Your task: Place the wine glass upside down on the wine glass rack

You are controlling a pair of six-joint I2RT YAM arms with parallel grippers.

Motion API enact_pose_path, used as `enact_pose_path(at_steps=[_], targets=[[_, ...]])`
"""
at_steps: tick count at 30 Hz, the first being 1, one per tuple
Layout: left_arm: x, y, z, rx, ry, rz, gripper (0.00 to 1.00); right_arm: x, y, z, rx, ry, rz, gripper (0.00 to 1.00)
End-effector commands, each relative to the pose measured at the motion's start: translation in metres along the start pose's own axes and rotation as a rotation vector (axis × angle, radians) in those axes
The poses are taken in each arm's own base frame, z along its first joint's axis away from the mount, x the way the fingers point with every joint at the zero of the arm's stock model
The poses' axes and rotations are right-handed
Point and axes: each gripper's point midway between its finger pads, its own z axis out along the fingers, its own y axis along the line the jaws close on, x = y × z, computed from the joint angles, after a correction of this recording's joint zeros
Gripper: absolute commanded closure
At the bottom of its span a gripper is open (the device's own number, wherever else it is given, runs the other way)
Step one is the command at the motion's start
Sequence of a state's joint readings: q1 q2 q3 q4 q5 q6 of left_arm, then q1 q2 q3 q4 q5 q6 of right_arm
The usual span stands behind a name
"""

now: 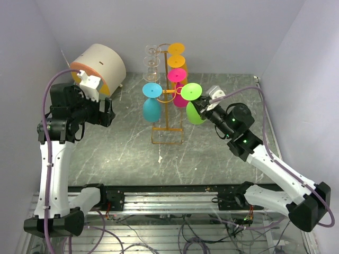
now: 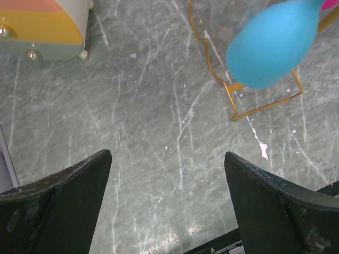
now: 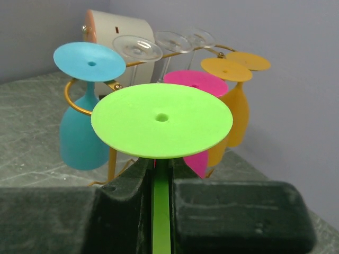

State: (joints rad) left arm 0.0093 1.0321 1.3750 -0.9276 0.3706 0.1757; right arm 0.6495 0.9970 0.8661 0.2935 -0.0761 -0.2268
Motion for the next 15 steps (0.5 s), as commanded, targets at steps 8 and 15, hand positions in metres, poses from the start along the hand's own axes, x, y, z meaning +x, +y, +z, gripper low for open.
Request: enact_pose_path(at_steps=[8,15], targets=[[0.031,0.009,0.003,0.009,0.023,-0.072,0.02,-0.006,-0.007,0.033,-0.072,-0.066,-0.064,1.0],[0.036,0.008,0.004,0.012,0.029,-0.074,0.01,-0.001,-0.008,0.043,-0.084,-0.064,-0.062,1.0]])
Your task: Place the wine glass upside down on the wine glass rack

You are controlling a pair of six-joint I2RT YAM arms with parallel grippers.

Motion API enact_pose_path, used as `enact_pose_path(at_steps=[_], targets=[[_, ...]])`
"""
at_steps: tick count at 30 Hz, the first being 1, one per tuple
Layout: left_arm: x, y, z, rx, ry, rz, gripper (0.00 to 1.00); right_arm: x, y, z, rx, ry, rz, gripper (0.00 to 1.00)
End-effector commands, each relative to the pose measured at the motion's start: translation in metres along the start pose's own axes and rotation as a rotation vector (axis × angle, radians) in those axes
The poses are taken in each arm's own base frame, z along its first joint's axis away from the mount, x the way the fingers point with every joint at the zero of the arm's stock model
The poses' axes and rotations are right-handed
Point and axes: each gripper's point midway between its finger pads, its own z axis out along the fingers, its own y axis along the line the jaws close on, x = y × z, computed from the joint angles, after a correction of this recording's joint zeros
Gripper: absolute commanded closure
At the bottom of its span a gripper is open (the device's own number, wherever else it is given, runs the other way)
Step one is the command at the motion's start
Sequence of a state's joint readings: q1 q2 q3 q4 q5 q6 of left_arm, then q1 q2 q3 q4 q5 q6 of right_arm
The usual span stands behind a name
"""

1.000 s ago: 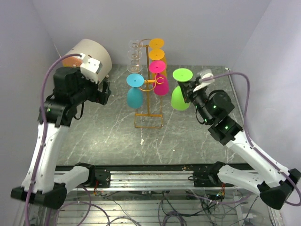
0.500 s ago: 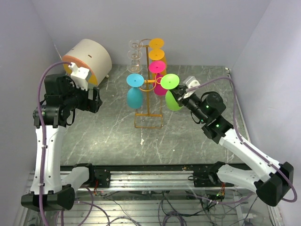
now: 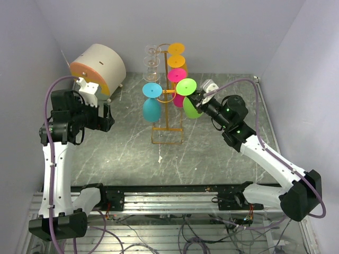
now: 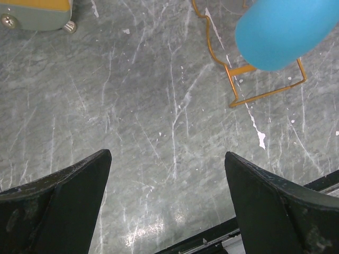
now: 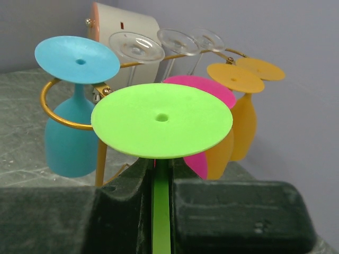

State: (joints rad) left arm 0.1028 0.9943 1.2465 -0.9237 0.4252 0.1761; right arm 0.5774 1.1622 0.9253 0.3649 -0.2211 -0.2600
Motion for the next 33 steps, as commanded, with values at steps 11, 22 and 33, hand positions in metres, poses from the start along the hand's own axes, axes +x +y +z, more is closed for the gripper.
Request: enact_pose_path(at_steps=[11,22,33], targets=[[0.0,-0.001,-0.002,0.006,-0.027,0.016,0.01,-0.007,-0.008,0.013,-0.008,-0.037,-0.035,1.0],[0.002,-0.001,0.001,0.014,-0.022,0.015,0.0,0.011,-0.002,0.017,-0.039,-0.018,-0.004,1.0],[0.002,-0.006,0.003,0.051,-0.022,0.019,0.0,0.019,0.008,0.029,-0.109,-0.006,0.036,1.0]])
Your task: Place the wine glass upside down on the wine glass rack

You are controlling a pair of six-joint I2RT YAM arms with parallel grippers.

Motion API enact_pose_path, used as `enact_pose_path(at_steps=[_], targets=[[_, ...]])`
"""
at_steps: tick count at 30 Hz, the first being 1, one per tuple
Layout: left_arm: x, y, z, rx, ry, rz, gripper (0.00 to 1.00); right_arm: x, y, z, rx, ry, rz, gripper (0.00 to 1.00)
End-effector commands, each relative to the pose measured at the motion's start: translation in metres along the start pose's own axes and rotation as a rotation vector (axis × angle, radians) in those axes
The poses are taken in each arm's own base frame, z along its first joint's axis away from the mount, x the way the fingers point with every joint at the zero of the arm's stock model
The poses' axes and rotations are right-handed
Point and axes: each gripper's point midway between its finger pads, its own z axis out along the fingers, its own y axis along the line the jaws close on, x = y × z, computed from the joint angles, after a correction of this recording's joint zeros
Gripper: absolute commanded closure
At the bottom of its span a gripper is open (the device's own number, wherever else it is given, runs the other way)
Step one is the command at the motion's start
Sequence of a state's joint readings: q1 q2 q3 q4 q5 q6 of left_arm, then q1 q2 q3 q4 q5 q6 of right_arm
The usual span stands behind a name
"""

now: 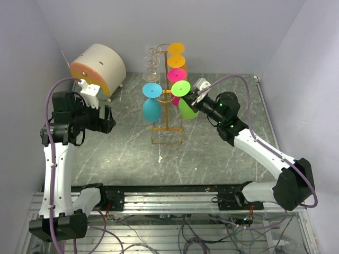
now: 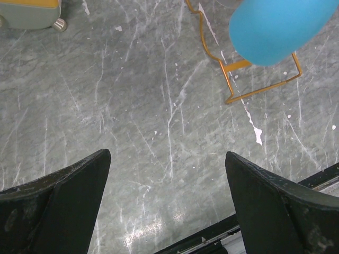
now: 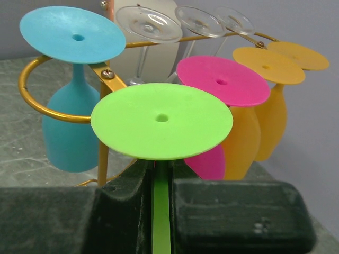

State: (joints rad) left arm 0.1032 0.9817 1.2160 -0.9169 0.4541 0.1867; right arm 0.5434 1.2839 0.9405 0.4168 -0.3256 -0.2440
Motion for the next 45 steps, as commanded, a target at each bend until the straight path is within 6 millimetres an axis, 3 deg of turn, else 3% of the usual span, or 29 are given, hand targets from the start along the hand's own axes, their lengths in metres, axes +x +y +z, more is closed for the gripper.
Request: enact_pose_path(at_steps=[1,3,6,8,10,12,16,23,27,30,33,35,37,40,45], targets=[[-0.004,-0.002,0.001,0.024,-0.023,0.013,0.0,-0.011,-0.001,0.008,-0.029,-0.029,0.014,1.0],[-0.003,-0.002,0.002,0.027,-0.021,0.013,0.0,-0.008,0.001,0.01,-0.035,-0.016,0.029,1.0],[-0.002,-0.001,0.003,0.022,-0.015,0.01,0.0,-0.009,0.001,0.009,-0.032,-0.019,0.053,0.74],[-0.003,-0.001,0.003,0.026,-0.013,0.01,0.0,-0.008,0.001,0.004,-0.016,-0.019,0.059,0.64],[-0.003,-0.002,0.003,0.036,-0.011,0.008,0.0,-0.003,0.0,-0.001,0.006,-0.011,0.07,0.4],[-0.005,-0.004,0.003,0.045,-0.013,0.008,0.0,0.001,0.002,-0.006,0.011,0.0,0.078,0.3],[-0.006,0.002,0.004,0.016,-0.014,-0.007,0.01,0.005,0.001,-0.018,0.046,0.014,0.104,0.01],[-0.006,0.025,0.005,-0.1,-0.011,-0.057,0.01,-0.017,-0.007,-0.05,0.141,-0.031,0.149,0.0],[-0.005,0.024,0.006,-0.075,-0.012,-0.064,0.01,-0.01,-0.031,-0.08,0.347,-0.012,0.232,0.0],[-0.006,0.025,0.004,-0.076,-0.033,-0.094,0.01,0.02,-0.065,-0.122,0.674,0.029,0.336,0.0],[-0.014,0.036,-0.002,-0.129,-0.061,-0.117,0.01,0.084,-0.099,-0.173,1.016,0.202,0.533,0.0],[-0.019,0.053,-0.002,-0.23,-0.095,-0.185,0.01,0.128,-0.11,-0.199,1.122,0.31,0.655,0.0],[-0.014,0.065,-0.002,-0.289,-0.093,-0.217,0.01,0.159,-0.12,-0.224,1.24,0.357,0.773,0.0],[-0.01,0.07,-0.008,-0.315,-0.105,-0.182,0.01,0.172,-0.123,-0.242,1.412,0.361,0.869,0.0],[0.0,0.078,-0.011,-0.359,-0.114,-0.163,0.01,0.172,-0.125,-0.264,1.601,0.321,0.934,0.0]])
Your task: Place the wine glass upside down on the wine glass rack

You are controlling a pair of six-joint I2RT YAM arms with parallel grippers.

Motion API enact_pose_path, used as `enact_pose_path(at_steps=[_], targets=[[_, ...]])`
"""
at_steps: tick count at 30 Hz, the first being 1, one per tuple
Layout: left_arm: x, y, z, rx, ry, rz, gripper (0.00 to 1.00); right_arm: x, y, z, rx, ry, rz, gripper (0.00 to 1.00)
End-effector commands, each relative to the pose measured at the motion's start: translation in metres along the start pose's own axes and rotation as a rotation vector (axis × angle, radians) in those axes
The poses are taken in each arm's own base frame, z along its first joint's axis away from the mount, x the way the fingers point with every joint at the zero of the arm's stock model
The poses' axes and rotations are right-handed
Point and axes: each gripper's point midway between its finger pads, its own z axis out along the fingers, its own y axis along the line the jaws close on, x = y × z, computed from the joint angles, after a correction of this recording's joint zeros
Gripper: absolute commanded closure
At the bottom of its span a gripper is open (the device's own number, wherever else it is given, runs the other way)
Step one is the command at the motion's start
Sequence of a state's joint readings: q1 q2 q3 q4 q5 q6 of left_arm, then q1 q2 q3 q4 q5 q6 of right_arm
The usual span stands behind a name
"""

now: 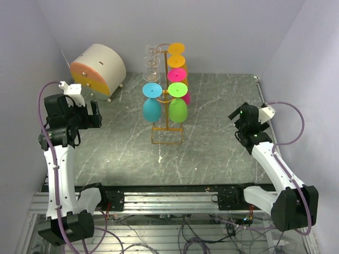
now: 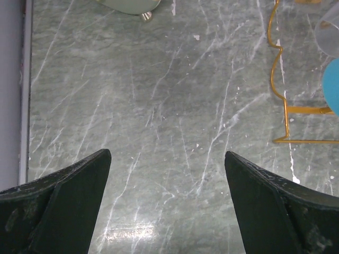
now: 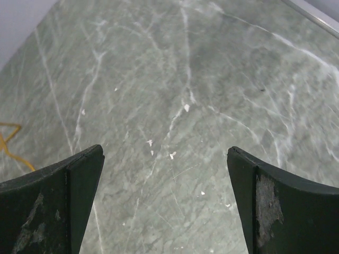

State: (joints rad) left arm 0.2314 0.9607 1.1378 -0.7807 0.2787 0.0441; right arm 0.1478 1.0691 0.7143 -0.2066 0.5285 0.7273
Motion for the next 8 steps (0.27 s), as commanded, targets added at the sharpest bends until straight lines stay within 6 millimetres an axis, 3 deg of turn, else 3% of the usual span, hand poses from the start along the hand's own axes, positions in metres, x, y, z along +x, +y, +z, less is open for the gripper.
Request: enact_pose_path(at_steps=[1,8], targets=[[-0.006,0.014,-0.003,-0.064,-0.064,0.02,0.01,-0.02,-0.022,-0.009,0.178,-0.069,0.219,0.0],[0.005,0.018,-0.005,-0.063,-0.072,0.047,0.01,0.0,-0.026,-0.009,0.185,-0.018,0.226,0.0]])
